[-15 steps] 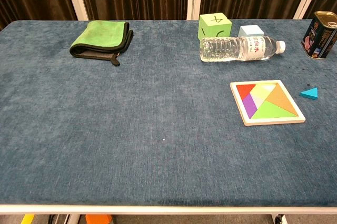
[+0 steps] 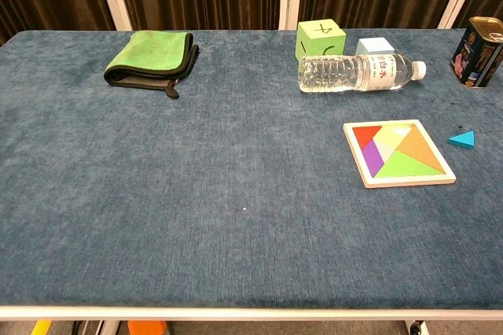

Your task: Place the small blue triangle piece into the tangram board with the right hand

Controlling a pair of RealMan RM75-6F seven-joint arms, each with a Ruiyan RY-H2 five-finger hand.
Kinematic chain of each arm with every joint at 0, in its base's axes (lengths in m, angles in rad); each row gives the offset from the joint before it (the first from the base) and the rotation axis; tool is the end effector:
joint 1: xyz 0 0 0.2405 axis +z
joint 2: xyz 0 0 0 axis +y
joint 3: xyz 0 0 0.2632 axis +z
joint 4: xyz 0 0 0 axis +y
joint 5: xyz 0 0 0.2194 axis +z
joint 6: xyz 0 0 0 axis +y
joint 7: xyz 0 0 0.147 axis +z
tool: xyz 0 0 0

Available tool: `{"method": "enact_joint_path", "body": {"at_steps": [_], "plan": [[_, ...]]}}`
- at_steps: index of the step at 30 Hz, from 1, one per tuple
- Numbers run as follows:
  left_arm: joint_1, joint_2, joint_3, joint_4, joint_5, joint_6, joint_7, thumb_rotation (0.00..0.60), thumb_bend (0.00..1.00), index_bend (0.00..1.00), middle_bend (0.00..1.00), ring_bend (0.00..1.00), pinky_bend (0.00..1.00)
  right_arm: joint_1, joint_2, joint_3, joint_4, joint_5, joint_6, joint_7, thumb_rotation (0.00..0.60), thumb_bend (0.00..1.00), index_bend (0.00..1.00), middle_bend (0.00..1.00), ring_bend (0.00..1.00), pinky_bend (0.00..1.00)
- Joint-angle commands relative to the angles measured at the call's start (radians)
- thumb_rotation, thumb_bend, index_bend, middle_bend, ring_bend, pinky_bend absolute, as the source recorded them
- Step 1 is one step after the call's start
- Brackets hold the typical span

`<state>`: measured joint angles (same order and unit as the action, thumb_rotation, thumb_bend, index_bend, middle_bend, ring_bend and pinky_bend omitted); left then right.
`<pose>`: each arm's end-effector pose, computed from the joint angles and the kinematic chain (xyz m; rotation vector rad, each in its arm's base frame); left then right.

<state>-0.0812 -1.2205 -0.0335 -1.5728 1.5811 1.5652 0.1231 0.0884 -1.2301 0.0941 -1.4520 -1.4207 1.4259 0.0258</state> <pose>-0.3057 0.1797 0.1280 -1.4284 -0.7790 -0.9394 -0.3534 -0.1974 0.1361 1.3130 -0.9334 0.8476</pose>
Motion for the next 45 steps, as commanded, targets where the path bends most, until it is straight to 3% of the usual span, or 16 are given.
{"method": "enact_joint_path", "body": {"at_steps": [1,6,14,23,40,45], "plan": [[0.001,0.0,0.0,0.0,-0.001,0.0,-0.001,0.6,0.0,0.17,0.12,0.01,0.11,0.007,-0.003,-0.001,0.003,0.009,-0.019,-0.007,0.6,0.22,0.0,0.0,0.0,0.0],[0.0,-0.001,0.005,0.001,-0.001,-0.008,-0.004,0.6,0.0,0.17,0.12,0.01,0.11,0.032,-0.008,0.001,0.013,0.023,-0.067,-0.036,0.6,0.22,0.0,0.0,0.0,0.0],[-0.001,-0.013,0.003,0.027,-0.01,-0.013,-0.02,0.6,0.0,0.17,0.12,0.01,0.11,0.132,0.004,0.009,0.027,0.067,-0.241,-0.14,0.6,0.22,0.0,0.0,0.0,0.0],[0.001,-0.013,0.004,0.037,-0.018,-0.017,-0.029,0.6,0.0,0.17,0.12,0.01,0.11,0.261,-0.059,0.013,0.163,0.055,-0.406,-0.134,0.6,0.22,0.0,0.0,0.0,0.0],[-0.002,-0.012,0.007,0.041,-0.02,-0.027,-0.034,0.6,0.0,0.17,0.12,0.01,0.11,0.338,-0.141,-0.042,0.221,-0.023,-0.453,-0.125,0.6,0.22,0.0,0.0,0.0,0.0],[-0.002,-0.013,0.006,0.043,-0.022,-0.027,-0.038,0.6,0.0,0.17,0.12,0.01,0.11,0.358,-0.164,-0.047,0.249,-0.053,-0.444,-0.089,0.6,0.22,0.11,0.0,0.0,0.0]]}}
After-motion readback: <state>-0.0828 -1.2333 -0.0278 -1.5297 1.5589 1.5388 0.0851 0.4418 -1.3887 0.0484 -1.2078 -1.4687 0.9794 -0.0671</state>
